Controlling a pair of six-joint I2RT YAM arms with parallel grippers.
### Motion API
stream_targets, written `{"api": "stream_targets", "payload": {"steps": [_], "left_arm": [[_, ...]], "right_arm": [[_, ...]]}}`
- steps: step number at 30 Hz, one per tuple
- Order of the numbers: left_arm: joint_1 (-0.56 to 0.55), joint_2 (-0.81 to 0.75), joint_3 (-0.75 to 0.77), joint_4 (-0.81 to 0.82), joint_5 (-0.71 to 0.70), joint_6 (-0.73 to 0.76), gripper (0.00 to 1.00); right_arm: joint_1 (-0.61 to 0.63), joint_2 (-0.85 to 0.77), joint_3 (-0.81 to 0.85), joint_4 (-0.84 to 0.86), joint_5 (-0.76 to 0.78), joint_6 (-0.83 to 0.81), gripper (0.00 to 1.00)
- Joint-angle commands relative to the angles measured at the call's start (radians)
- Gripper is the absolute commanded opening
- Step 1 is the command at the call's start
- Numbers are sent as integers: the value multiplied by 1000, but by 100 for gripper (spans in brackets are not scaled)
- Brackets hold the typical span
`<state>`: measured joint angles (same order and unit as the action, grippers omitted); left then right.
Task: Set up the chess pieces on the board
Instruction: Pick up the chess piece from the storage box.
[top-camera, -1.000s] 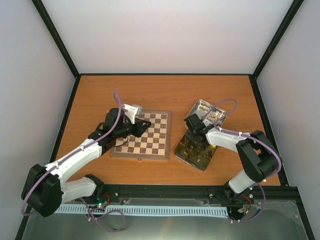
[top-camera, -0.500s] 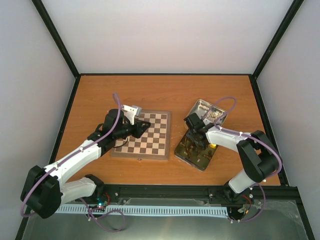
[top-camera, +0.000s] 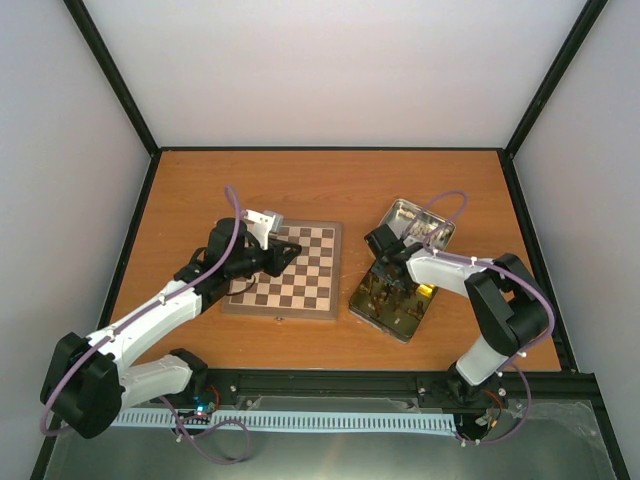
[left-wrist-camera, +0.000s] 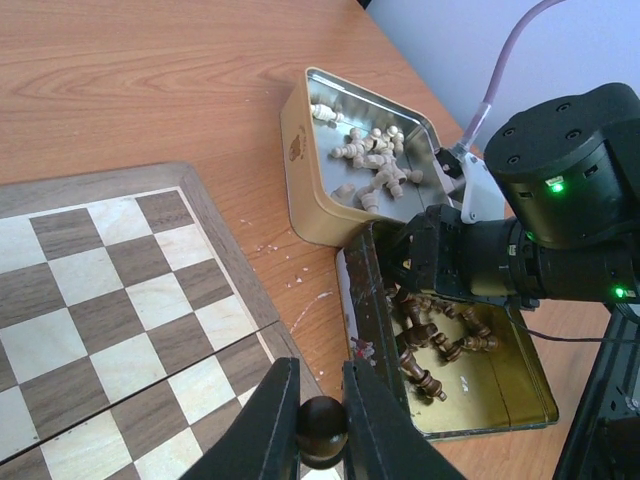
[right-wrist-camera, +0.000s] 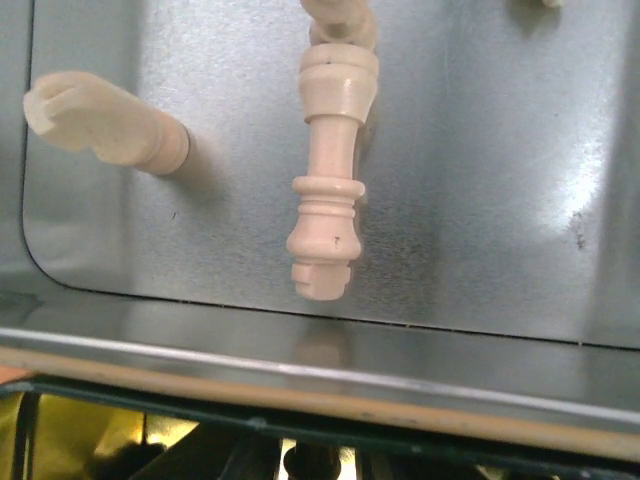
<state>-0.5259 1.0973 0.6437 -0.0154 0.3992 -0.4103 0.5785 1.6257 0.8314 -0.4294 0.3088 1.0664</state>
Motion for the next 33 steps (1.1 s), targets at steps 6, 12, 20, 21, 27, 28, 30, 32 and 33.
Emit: {"api": "stream_targets", "payload": {"steps": [6, 12, 20, 21, 27, 28, 30, 32, 33], "left_arm": [[-11, -8, 7, 35, 61, 15, 4], [-14, 10, -1, 65, 97, -3, 4], [-182, 116, 44, 120, 41, 28, 4], [-212, 142, 50, 132, 31, 37, 4], [-364, 340, 145, 146, -20, 114, 4], [-374, 370, 167, 146, -12, 120, 3], [-383, 412, 196, 160, 10, 117, 2], [-384, 444, 218, 180, 29, 110, 2], [-385, 461, 231, 182, 39, 111, 2]], "right_arm": [[-3, -60, -75, 112, -35, -63, 14], [-5, -218, -121, 167, -44, -105, 13], [-14, -454, -186, 109, 11, -94, 15], [-14, -480, -194, 98, 17, -86, 15], [-16, -608, -254, 46, 27, -33, 15], [-16, -625, -264, 44, 20, -29, 16], [-16, -648, -273, 40, 0, -29, 16], [-16, -669, -280, 42, -27, -35, 16], [-16, -681, -284, 45, -43, -36, 16]]}}
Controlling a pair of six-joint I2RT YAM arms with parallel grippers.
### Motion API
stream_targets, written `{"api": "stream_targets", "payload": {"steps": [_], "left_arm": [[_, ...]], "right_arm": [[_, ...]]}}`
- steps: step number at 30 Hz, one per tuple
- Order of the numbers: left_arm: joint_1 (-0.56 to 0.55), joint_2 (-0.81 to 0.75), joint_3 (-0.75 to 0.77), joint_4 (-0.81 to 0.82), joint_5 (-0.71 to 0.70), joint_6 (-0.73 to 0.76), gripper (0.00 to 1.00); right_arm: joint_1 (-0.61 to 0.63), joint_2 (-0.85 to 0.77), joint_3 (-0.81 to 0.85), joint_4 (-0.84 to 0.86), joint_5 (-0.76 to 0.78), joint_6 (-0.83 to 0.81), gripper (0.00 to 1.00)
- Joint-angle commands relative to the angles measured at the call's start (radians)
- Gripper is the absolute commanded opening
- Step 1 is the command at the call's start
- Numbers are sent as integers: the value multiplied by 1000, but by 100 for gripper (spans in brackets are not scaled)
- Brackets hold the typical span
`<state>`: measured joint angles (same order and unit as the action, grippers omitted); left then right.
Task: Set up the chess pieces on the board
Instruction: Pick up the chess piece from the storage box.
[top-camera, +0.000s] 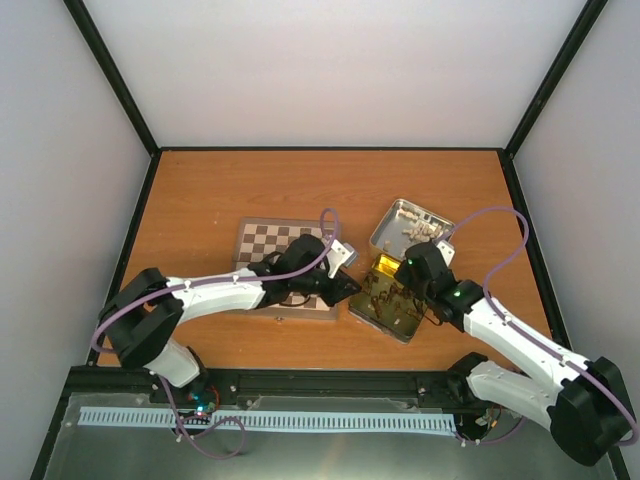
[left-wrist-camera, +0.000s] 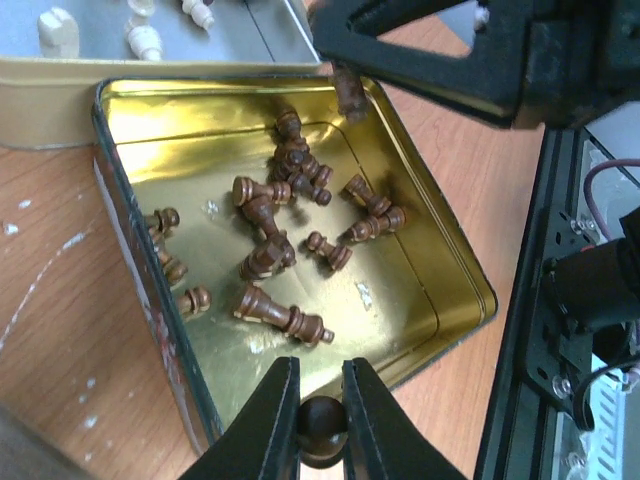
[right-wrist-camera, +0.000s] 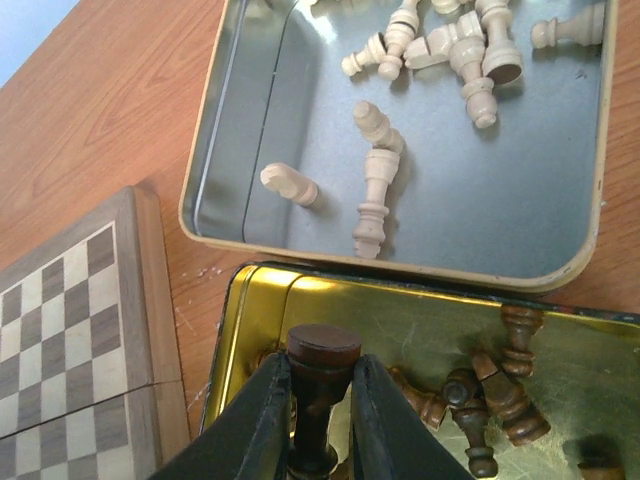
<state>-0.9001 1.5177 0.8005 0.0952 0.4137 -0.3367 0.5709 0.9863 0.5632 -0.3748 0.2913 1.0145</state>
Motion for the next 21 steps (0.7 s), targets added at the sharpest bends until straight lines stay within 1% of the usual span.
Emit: {"api": "stream_targets", "payload": {"steps": [1, 4, 6, 11, 13, 17, 21], "left_arm": [[-11, 55, 84, 75, 34, 34, 2], [-11, 98, 95, 86, 48, 25, 4], [-11, 116, 91, 93, 57, 19, 8], [-12, 137, 76, 112, 81, 8, 13], [-11, 141, 72, 120, 85, 2, 16], [-11, 138, 66, 133, 78, -2, 25], [-11, 127, 43, 162, 70, -8, 33]], "right_arm": [[-8, -52, -19, -6, -41, 15, 16], [-12, -76, -33, 22, -113, 28, 16], [-19, -89, -49, 50, -185, 56, 16], [-62, -104, -105, 134, -385, 176, 17], [-84, -103, -125, 170, -470, 235, 17], [-112, -91, -130, 137, -578, 335, 15], [-115, -86, -136, 129, -631, 411, 14]]}}
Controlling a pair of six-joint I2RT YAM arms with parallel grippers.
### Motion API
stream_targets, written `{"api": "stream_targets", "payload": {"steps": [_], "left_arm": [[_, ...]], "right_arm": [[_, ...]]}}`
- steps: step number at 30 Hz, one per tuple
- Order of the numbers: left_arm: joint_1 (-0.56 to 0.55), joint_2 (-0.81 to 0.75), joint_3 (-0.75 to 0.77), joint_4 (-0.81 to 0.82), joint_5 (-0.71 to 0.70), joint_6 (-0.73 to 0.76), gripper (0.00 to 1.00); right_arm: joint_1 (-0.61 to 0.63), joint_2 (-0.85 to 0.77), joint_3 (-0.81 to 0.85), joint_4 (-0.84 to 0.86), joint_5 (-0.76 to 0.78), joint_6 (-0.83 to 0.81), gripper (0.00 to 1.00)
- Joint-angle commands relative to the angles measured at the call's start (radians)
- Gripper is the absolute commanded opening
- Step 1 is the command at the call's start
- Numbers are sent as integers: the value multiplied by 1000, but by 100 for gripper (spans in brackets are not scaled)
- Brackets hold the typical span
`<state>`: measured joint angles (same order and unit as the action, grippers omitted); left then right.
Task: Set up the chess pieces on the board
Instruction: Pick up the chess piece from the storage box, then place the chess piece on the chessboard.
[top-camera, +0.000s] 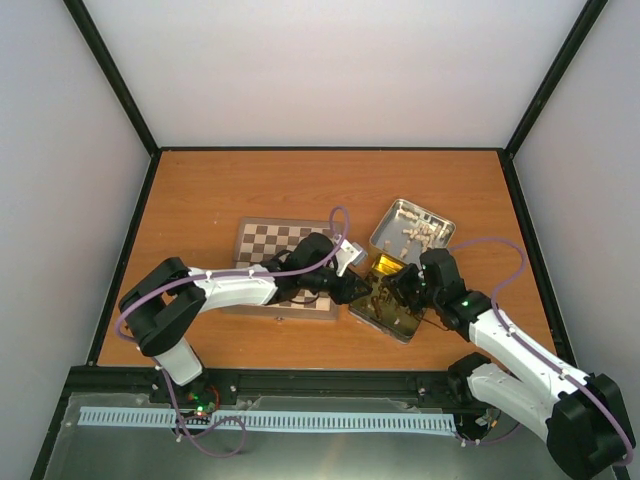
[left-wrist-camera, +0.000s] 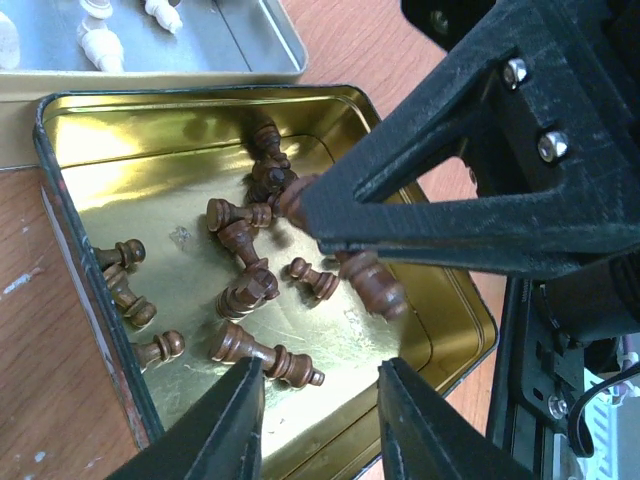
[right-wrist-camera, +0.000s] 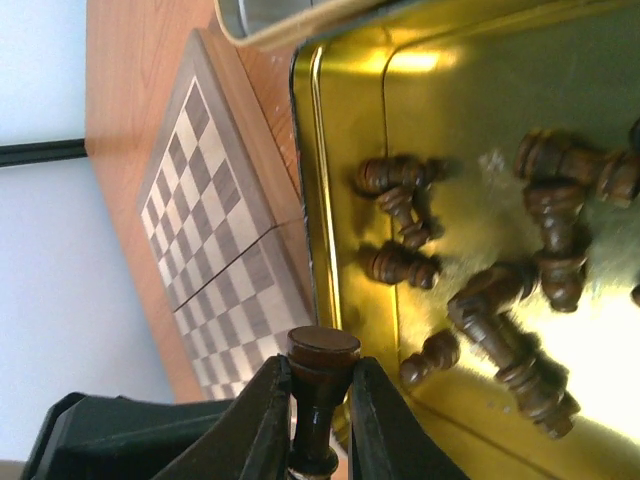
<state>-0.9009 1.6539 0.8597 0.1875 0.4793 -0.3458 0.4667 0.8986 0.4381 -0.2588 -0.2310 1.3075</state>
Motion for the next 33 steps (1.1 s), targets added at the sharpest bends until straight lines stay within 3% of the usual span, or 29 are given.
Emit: {"api": "stream_targets", "payload": {"steps": [1, 12, 20, 23, 33], "left_arm": [[-10, -12, -21, 75, 3, -1, 34], [-10, -167, -140, 227, -69, -39, 53], [-10, -134, -115, 275, -18, -45, 62], [-10, -115, -102, 277, -10, -49, 62], [-10, -60, -46, 238, -37, -70, 41]], "right_arm": [[-11, 3, -10, 11, -117, 137, 14], [-11, 23, 24, 32, -147, 314, 15], [-11, 72, 57, 94, -187, 359, 15], [-12, 84, 64, 106, -200, 368, 15], [-12, 97, 61, 123, -215, 386, 16]]}}
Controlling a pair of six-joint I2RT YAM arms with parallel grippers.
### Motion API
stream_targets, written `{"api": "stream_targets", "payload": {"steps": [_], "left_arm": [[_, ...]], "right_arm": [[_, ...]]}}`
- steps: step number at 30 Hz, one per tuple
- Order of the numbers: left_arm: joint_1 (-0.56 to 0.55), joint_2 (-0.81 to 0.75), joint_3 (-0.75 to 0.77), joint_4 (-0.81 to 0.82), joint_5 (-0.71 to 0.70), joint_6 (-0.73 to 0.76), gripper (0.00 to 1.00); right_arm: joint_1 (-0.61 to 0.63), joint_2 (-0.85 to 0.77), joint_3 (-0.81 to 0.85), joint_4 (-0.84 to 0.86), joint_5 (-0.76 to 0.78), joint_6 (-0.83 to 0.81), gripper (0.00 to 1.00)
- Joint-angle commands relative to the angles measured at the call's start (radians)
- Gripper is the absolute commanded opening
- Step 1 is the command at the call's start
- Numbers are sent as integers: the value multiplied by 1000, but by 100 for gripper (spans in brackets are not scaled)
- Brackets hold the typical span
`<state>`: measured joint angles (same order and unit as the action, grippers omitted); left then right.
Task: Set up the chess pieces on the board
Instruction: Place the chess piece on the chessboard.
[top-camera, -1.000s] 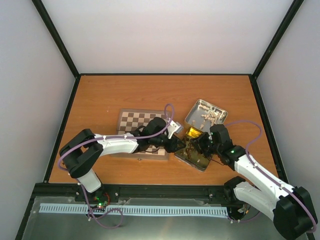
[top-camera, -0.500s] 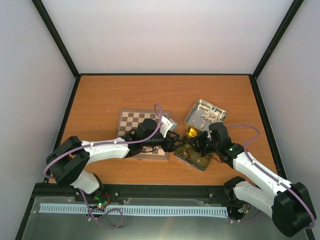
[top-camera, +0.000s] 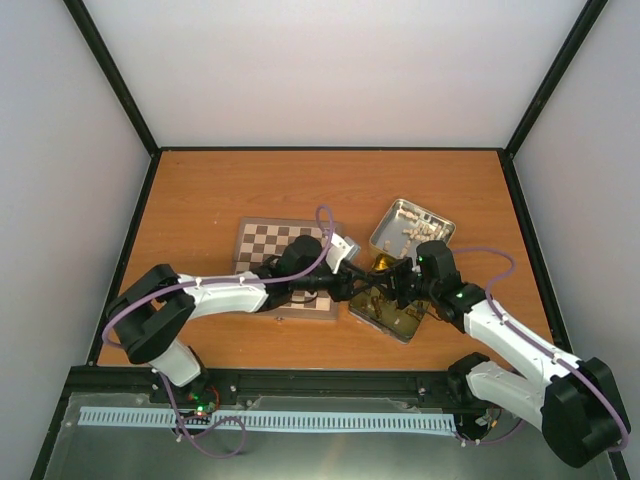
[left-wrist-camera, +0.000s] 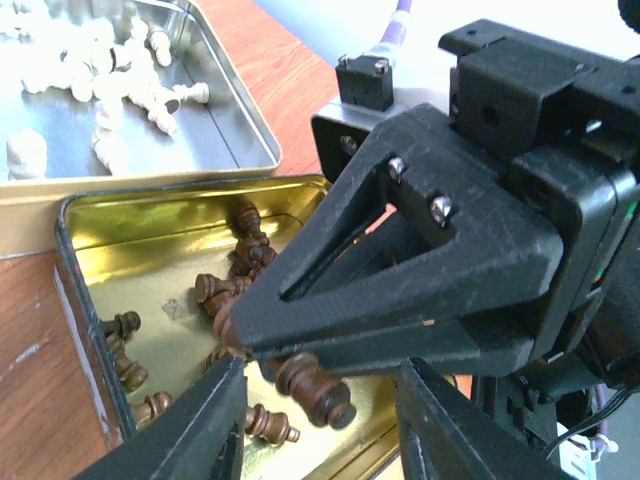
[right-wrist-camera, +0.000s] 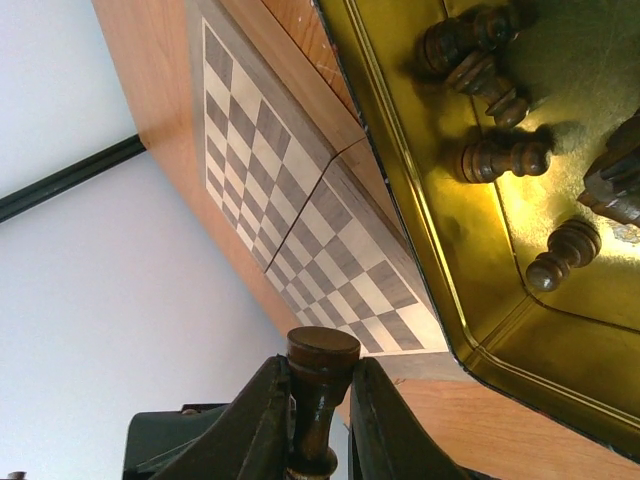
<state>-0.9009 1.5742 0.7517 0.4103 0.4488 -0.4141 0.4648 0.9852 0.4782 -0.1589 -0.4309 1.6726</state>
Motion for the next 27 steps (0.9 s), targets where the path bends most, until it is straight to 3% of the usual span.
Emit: {"api": "stream_targets", "payload": {"steps": [1, 7, 13, 16, 19, 23, 27], "left_arm": [[-11, 24, 67, 7, -17, -3, 40], [-10, 49, 96, -32, -44, -5, 32], [-10, 41, 71, -53, -45, -9, 40], [-10, 24, 45, -43, -36, -12, 40], [-10, 21, 35, -36, -37, -14, 33], [-10, 24, 50, -52, -65, -15, 16], [-10, 1, 66, -87, -124, -2, 11]], "right_arm": [[-9, 12, 21, 25, -16, 21, 16], [-8, 25, 21, 36, -20, 17, 16], [-8, 32, 19, 53, -15, 23, 16], [-8, 36, 13, 64, -10, 30, 16], [-9, 42, 9, 87, -13, 39, 16], [-8, 45, 15, 84, -14, 33, 16], [-8, 48, 13, 69, -13, 15, 16]]}}
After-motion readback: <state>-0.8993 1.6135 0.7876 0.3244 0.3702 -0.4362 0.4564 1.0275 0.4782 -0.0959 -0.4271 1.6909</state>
